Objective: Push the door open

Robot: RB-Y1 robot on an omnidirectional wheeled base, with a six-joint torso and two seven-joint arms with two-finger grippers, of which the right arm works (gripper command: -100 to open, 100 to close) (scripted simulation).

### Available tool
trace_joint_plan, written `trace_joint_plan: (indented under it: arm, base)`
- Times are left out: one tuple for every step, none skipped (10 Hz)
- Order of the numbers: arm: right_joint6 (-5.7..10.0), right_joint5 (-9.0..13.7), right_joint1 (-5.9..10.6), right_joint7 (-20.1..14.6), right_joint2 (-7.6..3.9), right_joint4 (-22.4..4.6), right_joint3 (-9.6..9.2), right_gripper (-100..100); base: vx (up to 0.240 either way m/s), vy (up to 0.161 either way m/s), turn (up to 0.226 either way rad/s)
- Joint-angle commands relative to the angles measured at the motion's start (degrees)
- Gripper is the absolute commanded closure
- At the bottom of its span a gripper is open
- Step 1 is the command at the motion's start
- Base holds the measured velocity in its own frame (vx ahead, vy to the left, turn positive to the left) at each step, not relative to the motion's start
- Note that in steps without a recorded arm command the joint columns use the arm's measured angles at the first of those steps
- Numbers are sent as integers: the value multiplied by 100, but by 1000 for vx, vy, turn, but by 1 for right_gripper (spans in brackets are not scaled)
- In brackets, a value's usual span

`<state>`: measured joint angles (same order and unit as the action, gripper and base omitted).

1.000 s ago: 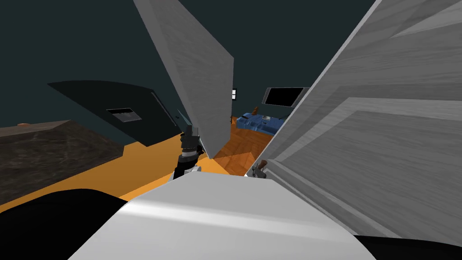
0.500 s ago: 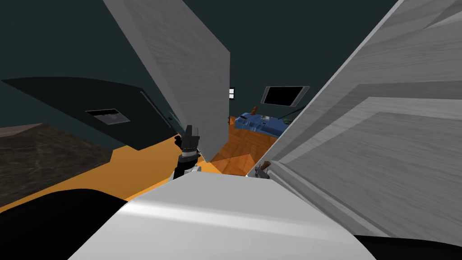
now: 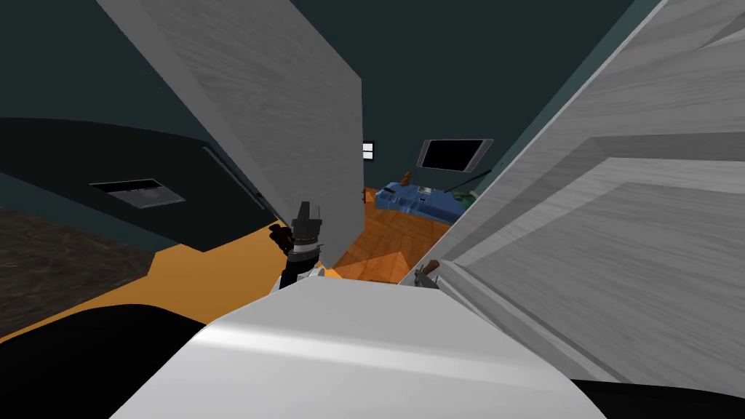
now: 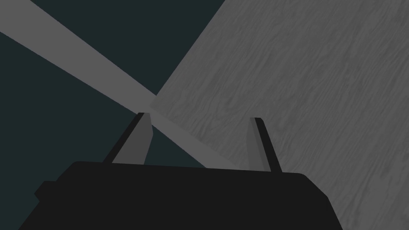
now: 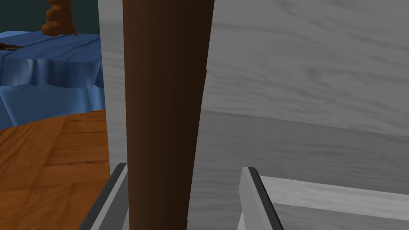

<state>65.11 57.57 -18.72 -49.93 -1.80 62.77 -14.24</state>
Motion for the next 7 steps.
trace_joint_plan:
  arm:
    - [117,93,-73,37,20,68,170,100]
    - [137,142,-74,51,63,76,234,100]
    - [155,187,-76,64,111,83,295,100]
    - [172,228,-77,76,160,90,348,100]
    - [187,266,-78,87,210,96,398,100]
    - [200,298,-79,96,258,101,440,100]
    - [215,335,-80,106,322,107,489,100]
  base:
    - [196,-47,-75]
    - [201,-71,-47]
    - [202,-74,-80]
    - [204,-67,-57]
    - [202,-51,-34]
    - [195,-50,-56]
    - [226,-49,-65]
